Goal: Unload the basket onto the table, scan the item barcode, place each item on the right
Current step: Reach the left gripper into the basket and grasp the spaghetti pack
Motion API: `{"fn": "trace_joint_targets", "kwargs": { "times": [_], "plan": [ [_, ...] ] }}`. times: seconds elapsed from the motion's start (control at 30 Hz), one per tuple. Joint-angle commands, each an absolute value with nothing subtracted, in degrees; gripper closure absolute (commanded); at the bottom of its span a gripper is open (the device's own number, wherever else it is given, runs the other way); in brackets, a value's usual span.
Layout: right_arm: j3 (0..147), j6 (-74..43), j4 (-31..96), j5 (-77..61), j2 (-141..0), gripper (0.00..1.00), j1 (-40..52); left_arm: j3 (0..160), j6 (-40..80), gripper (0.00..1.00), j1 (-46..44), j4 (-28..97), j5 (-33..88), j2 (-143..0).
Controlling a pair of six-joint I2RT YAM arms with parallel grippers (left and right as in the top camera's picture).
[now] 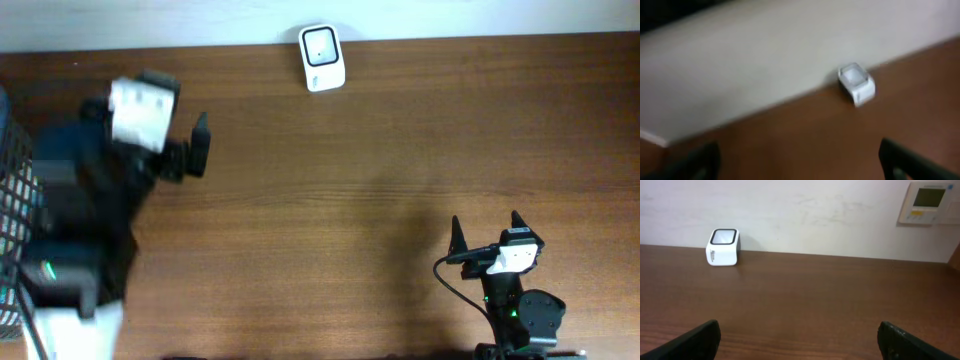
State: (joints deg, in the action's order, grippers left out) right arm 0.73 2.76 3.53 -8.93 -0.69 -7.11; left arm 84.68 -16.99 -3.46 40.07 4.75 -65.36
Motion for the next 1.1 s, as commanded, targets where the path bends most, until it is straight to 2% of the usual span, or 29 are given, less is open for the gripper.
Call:
{"fn": "trace_joint_targets", "kwargs": {
  "times": [0.0,0.07,0.23,0.27,0.33,0.37,0.4,0.57,0.63,0.77,0.87,0.93,1.07],
  "plan": [
    [0.32,2.55,3.68,-8.38,-0.36,0.01,-7.53,107.31,-17.67,0.01,-1.65,56.58,16.16,-80.66],
    [0.32,2.57,3.68,-8.38,-0.36,0.01,-7.53,117.54,-17.67,0.01,-1.72,65.67,17.82,-87.88],
    [0.32,2.55,3.68,-8.38,-0.36,0.01,-7.53,119.24,-11.77,0.01,-1.69,69.14,23.53,-92.14],
    [0.32,2.55,3.68,-8.38,-0.36,0.01,-7.53,119.26,-12.99,0.01,-1.63,68.36,21.71,-92.20],
    [0.32,2.57,3.68,-8.38,-0.36,0.01,-7.53,120.16,-10.46,0.01,0.32,65.69,9.96,-92.20],
    [0.32,2.55,3.68,-8.38,-0.36,0.01,-7.53,120.86,-5.45,0.01,3.33,63.55,1.89,-92.20],
    [0.32,2.57,3.68,-8.38,-0.36,0.01,-7.53,121.62,-3.22,0.01,7.03,62.19,-0.95,-92.20],
    [0.32,2.57,3.68,-8.38,-0.36,0.01,-7.53,122.28,8.54,0.01,33.56,56.73,-2.59,-93.06],
    [0.32,2.57,3.68,-8.38,-0.36,0.01,-7.53,121.91,12.93,0.00,39.03,57.56,-6.20,-93.82],
    [0.32,2.55,3.68,-8.38,-0.36,0.01,-7.53,121.75,11.22,0.00,47.03,58.67,-16.16,-99.72],
    [0.32,2.57,3.68,-8.38,-0.36,0.01,-7.53,121.75,3.73,0.00,50.09,57.63,-13.91,-107.09],
    [0.32,2.57,3.68,-8.38,-0.36,0.01,-7.53,121.75,-4.73,0.04,50.43,58.22,-12.69,-114.06],
    [0.32,2.57,3.68,-8.38,-0.36,0.01,-7.53,121.75,-8.99,0.06,51.18,58.46,-12.73,-125.78]
  ]
}}
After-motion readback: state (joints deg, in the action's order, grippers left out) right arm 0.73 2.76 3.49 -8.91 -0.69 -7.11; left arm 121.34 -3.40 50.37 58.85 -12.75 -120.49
